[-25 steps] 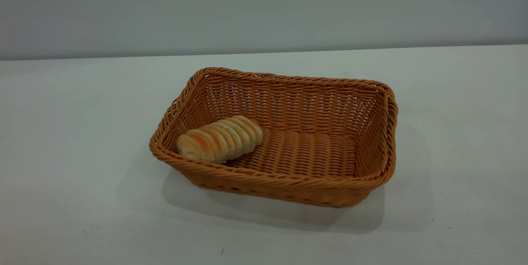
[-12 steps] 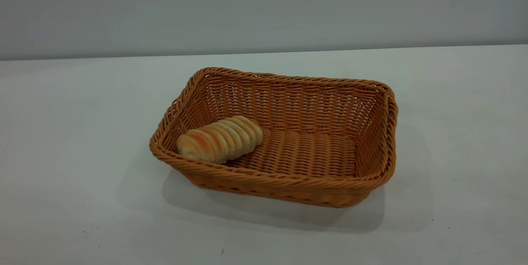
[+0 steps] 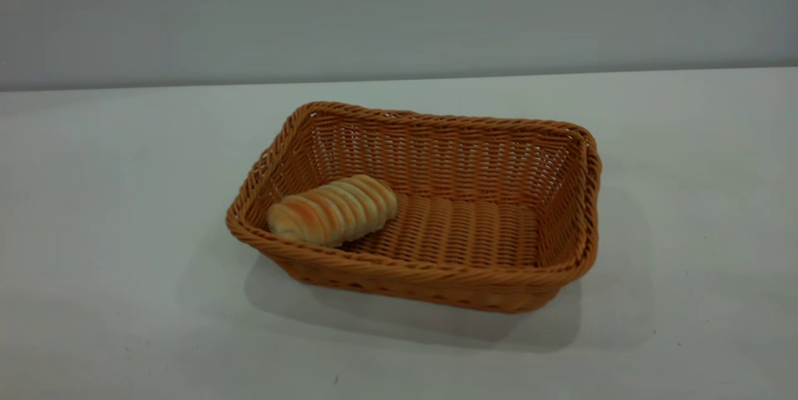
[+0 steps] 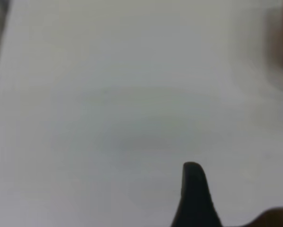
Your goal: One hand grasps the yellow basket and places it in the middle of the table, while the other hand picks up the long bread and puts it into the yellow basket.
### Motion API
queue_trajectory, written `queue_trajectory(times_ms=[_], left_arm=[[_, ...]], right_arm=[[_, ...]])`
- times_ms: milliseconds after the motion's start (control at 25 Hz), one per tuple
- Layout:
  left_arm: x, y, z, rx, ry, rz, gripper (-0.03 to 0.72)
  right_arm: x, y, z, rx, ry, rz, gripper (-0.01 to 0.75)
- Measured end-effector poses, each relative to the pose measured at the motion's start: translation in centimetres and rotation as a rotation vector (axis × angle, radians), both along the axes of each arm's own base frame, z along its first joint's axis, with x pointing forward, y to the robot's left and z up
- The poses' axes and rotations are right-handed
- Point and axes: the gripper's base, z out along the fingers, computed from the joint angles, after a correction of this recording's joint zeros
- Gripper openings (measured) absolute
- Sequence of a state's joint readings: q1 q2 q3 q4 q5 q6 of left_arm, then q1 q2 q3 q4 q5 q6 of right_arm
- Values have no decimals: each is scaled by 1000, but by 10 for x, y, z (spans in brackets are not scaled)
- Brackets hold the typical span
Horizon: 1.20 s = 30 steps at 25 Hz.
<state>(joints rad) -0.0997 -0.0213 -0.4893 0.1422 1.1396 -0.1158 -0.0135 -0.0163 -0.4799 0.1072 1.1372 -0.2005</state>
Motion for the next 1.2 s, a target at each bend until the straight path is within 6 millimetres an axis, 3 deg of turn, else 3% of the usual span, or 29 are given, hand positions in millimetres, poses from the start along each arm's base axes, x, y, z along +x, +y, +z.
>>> queue_trajectory(times_ms=[1200], left_arm=[[-1, -1, 0, 1, -1, 65, 573]], right_arm=[[0, 0, 0, 0, -2, -4, 469]])
